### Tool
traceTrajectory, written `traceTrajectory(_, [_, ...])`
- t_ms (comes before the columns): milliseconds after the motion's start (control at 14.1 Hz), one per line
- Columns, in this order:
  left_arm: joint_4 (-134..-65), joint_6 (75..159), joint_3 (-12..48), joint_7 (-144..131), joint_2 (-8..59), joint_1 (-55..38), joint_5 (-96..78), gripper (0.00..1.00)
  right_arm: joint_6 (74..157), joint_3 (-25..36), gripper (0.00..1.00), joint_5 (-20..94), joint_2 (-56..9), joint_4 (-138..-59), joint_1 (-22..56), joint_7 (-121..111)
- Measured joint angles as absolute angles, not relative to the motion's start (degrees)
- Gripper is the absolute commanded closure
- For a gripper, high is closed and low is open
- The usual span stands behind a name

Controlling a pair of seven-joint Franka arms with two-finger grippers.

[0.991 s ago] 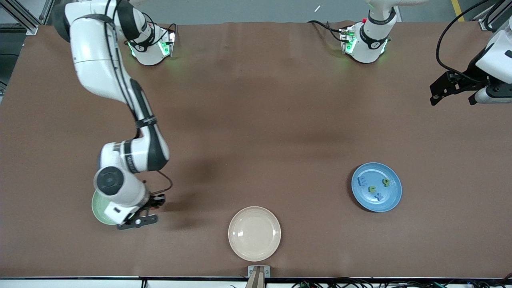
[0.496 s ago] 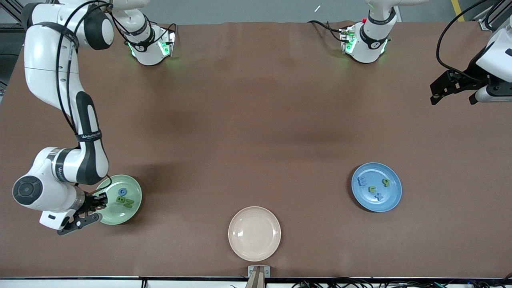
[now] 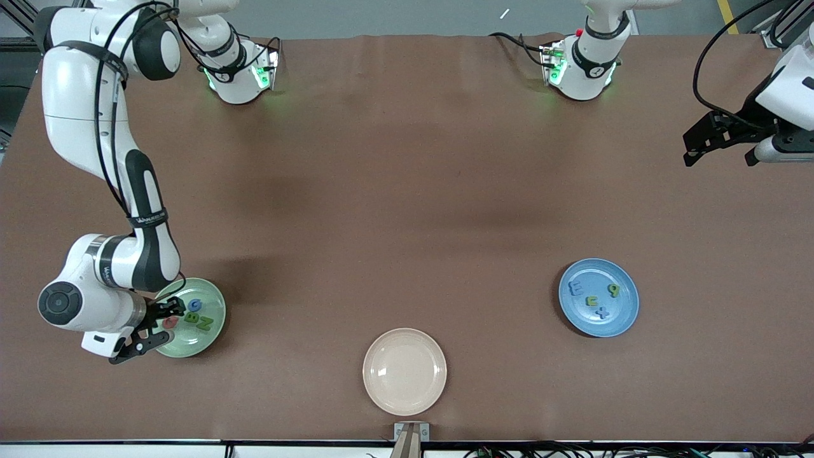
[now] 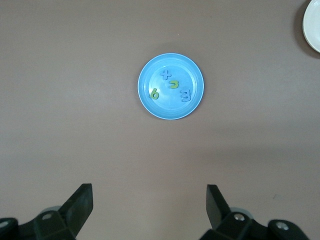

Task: Sort upper and lower case letters into plates

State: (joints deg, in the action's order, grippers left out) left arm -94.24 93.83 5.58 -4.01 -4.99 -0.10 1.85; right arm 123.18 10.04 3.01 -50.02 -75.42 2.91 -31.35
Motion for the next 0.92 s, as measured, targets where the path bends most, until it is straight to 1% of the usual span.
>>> traceTrajectory(142, [-94.1, 93.9, 5.6, -4.0, -5.0, -0.1, 1.8, 0.0, 123.5, 9.6, 0.0, 3.0, -48.0, -74.4, 3.2, -31.4])
traceTrajectory(283, [-93.6, 93.9, 5.6, -4.0, -5.0, -0.1, 1.8, 0.0, 121.5, 8.8, 0.0, 3.0, -43.9, -73.9, 4.0, -30.9])
traceTrajectory(708, [-92.7, 93.8, 5.5, -4.0, -3.9, -0.1, 1.8, 0.0, 105.7, 8.8, 0.0, 3.0, -30.5, -74.0, 5.1, -15.2])
traceTrajectory(920, [-91.5, 93.3, 5.4, -4.0, -3.7, -0.1, 1.8, 0.0, 102.8, 8.7, 0.0, 3.0, -25.1, -75.0, 5.1, -12.7])
